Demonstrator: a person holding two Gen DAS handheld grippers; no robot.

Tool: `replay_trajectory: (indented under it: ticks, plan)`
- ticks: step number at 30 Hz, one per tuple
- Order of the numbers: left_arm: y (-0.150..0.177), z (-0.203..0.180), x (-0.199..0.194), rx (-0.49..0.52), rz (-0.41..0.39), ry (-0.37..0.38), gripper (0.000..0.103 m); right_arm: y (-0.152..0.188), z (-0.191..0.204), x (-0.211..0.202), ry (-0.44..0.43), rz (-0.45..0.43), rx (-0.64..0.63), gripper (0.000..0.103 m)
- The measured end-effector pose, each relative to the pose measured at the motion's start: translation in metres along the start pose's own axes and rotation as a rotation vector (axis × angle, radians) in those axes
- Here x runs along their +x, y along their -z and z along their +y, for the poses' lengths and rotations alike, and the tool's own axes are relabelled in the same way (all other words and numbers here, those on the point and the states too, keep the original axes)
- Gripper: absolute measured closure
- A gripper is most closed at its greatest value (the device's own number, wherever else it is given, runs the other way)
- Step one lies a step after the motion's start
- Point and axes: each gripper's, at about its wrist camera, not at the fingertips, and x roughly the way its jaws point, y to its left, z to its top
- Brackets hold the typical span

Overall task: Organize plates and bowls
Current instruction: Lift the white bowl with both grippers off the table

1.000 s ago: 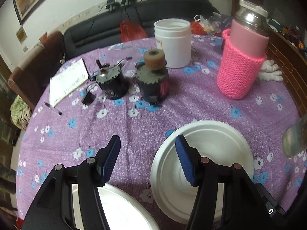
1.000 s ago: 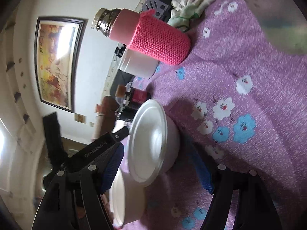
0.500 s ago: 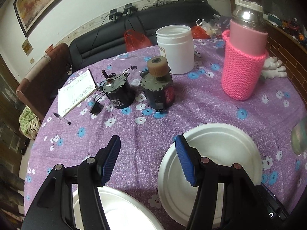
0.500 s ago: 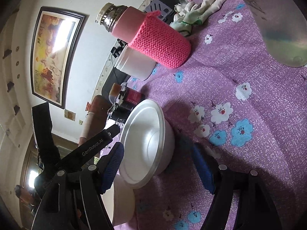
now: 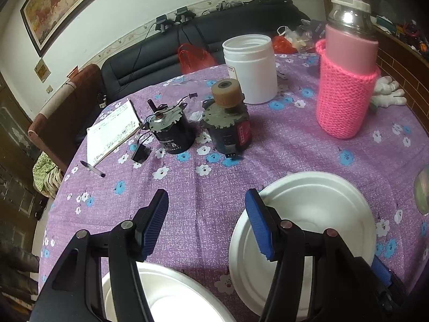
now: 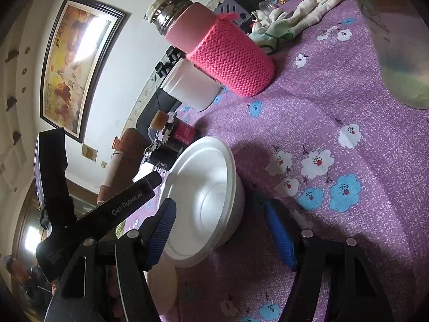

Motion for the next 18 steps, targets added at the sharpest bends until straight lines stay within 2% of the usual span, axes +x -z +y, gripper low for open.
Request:
replay_trajectory:
  ticks: [10,12,18]
  plan:
    - [-0.0002,0.0011,0.0023,-0.001,0.002,-0.006,0.044,-0.0011,-0.0065,0.0032,0.035,0.017,0.002,0.045]
    - [0.0001,0.0000,0.0028,0.005,0.002,-0.010,0.045,-0.0012,-0.0070,0.0042,0.042,0.020,0.004,0.050]
    - [0.0013,-0.0018,0.0033,0.011,-0.001,-0.016,0.044,-0.0014,-0.0075,0.0059,0.043,0.021,0.008,0.052]
